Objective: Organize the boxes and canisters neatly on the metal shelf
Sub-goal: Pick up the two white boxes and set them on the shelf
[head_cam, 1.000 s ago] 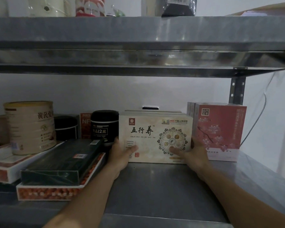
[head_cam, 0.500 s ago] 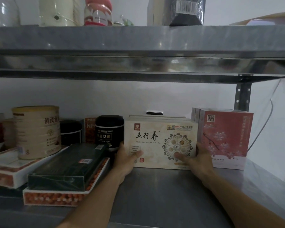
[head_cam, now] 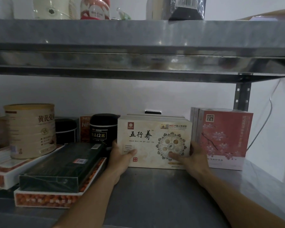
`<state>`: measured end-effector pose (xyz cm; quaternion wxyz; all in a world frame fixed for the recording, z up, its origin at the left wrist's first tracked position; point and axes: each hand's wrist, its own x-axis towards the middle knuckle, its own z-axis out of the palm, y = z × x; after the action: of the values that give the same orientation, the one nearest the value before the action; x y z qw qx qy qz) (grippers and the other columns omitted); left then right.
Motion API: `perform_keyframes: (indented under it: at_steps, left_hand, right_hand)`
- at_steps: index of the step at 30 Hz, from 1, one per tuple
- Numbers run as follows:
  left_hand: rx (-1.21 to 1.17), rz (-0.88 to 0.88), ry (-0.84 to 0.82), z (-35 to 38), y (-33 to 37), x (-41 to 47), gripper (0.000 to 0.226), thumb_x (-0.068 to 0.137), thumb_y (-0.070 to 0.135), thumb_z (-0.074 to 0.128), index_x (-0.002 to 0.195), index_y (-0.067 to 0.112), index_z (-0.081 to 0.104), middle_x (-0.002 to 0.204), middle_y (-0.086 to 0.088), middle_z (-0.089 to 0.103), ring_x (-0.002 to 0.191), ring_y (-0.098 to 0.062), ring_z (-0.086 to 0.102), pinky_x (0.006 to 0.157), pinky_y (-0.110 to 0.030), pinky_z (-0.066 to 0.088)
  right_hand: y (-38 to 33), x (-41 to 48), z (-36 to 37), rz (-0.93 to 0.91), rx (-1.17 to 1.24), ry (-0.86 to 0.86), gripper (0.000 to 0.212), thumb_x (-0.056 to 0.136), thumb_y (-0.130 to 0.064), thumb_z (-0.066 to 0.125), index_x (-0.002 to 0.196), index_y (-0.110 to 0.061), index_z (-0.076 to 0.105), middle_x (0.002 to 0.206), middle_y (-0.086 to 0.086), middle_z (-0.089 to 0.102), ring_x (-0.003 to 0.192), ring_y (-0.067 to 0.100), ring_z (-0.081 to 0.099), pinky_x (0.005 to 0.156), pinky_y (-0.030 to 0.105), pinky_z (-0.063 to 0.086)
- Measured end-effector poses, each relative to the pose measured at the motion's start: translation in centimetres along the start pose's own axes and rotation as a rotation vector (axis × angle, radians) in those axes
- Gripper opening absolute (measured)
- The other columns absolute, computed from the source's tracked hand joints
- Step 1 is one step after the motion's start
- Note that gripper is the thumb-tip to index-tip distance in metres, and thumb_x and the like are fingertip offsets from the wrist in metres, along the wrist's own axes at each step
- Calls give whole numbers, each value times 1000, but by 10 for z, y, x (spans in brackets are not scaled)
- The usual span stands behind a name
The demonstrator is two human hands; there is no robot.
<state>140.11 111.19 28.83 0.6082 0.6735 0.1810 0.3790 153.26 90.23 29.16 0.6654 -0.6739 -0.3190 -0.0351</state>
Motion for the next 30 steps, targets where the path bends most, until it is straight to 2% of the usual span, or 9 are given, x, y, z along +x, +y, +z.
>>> perform_keyframes:
  at_steps: [6, 9, 12, 19, 21, 25, 30]
  left_hand:
    - [36, 26, 17, 4, 1, 1, 53, 88, 5, 68, 130, 21, 39, 122, 2, 58, 109, -18, 59, 68, -21, 49]
    - [50, 42, 8, 4, 0, 2, 56, 89, 6, 67, 134, 20, 38, 125, 2, 57, 115, -20, 58, 75, -26, 51]
    - [61, 47, 9, 5, -2, 4, 56, 89, 7, 67, 136, 20, 38, 127, 2, 57, 117, -21, 58, 86, -34, 53]
    - [64, 42, -1, 7, -4, 7, 55, 89, 9, 67, 133, 26, 38, 124, 5, 57, 115, -20, 58, 95, -44, 51]
    - [71, 38, -3, 6, -4, 7, 54, 90, 10, 67, 133, 26, 38, 125, 4, 57, 116, -21, 58, 94, -42, 51]
    - [87, 55, 6, 7, -6, 8, 48, 89, 11, 68, 124, 27, 39, 127, 1, 57, 115, -20, 57, 92, -37, 50]
    - [63, 46, -5, 6, -6, 8, 50, 89, 11, 69, 124, 30, 40, 127, 3, 57, 116, -19, 57, 97, -42, 50]
  right_hand:
    - [5, 2, 1, -3, 35, 19, 51, 61, -7, 92, 104, -17, 67, 96, -4, 75, 82, 12, 74, 60, 32, 61]
    - [8, 3, 2, 3, 36, 41, 51, 60, -9, 94, 102, -19, 68, 97, -4, 76, 87, 19, 75, 64, 43, 63]
    - [11, 6, 1, 12, 47, 40, 51, 60, -7, 93, 104, -16, 69, 98, 0, 76, 86, 23, 75, 63, 45, 63]
    - [17, 10, 1, 25, 45, 51, 53, 59, -10, 94, 105, -20, 69, 99, -3, 76, 88, 23, 75, 67, 46, 62]
    - [19, 11, 1, 22, 49, 55, 55, 59, -11, 95, 106, -20, 68, 99, -3, 76, 88, 22, 75, 67, 46, 63]
    - [21, 13, 2, 24, 47, 69, 75, 55, -19, 97, 119, -23, 58, 107, -5, 72, 94, 23, 73, 68, 47, 62]
    - [23, 15, 3, 21, 41, 70, 74, 57, -20, 96, 120, -21, 57, 109, -2, 71, 94, 26, 73, 66, 47, 62]
